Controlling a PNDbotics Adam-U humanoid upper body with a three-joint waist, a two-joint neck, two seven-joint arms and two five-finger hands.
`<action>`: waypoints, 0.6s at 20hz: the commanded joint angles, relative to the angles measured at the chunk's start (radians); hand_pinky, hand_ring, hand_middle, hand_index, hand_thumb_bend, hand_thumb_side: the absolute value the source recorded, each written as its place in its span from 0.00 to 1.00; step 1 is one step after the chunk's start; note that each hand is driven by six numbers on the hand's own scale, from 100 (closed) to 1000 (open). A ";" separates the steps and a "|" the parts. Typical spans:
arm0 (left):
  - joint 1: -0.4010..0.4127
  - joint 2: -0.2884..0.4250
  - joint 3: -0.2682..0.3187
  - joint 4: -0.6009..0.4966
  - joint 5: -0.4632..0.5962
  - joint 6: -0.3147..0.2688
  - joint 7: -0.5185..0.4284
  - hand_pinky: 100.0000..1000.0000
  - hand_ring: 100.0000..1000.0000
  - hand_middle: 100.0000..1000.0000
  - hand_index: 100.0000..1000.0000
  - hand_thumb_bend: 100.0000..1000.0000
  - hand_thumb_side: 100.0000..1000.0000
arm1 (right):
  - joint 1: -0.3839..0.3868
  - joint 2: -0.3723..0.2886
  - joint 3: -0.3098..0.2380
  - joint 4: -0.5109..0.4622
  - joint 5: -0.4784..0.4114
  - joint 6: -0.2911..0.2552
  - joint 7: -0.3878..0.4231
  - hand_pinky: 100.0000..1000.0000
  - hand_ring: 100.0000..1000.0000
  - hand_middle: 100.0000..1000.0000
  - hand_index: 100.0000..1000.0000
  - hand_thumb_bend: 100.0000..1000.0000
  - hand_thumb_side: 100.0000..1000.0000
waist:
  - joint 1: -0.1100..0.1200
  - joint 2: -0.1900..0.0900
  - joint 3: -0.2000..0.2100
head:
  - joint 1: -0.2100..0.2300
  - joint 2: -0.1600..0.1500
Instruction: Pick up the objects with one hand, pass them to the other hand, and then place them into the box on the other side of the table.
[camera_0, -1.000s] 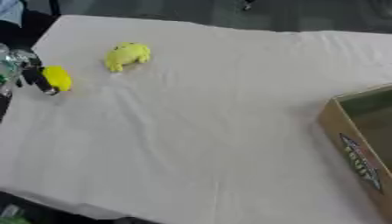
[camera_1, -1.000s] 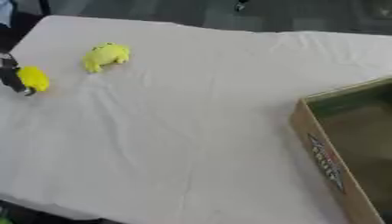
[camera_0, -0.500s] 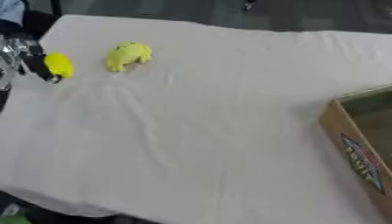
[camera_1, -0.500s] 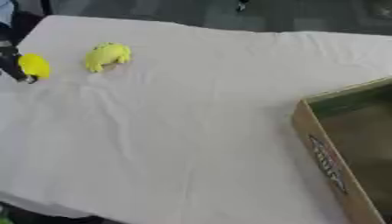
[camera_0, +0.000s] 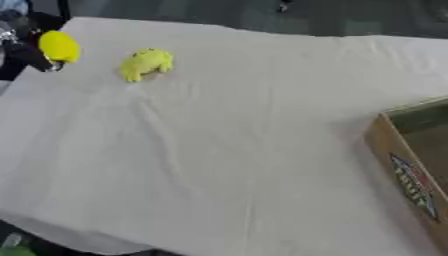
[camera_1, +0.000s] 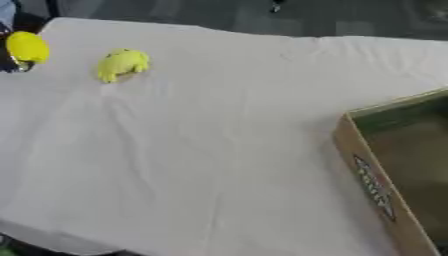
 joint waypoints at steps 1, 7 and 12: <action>0.019 0.056 -0.004 -0.118 0.074 0.014 0.068 0.54 0.56 0.47 0.41 0.25 0.00 | -0.003 -0.036 -0.014 -0.016 -0.006 -0.008 -0.001 1.00 0.92 0.92 1.00 0.00 0.42 | -0.002 -0.020 -0.001 | -0.012 -0.009; 0.088 0.063 -0.022 -0.265 0.184 0.014 0.167 0.52 0.53 0.47 0.41 0.21 0.00 | -0.005 -0.036 -0.017 -0.016 -0.007 -0.012 -0.002 1.00 0.92 0.92 1.00 0.00 0.42 | -0.009 -0.018 -0.002 | -0.047 -0.033; 0.130 0.040 -0.047 -0.400 0.264 0.018 0.263 0.51 0.52 0.46 0.40 0.17 0.00 | -0.009 -0.038 -0.016 -0.016 -0.008 -0.016 0.000 1.00 0.92 0.92 1.00 0.00 0.41 | -0.015 -0.017 -0.004 | -0.078 -0.048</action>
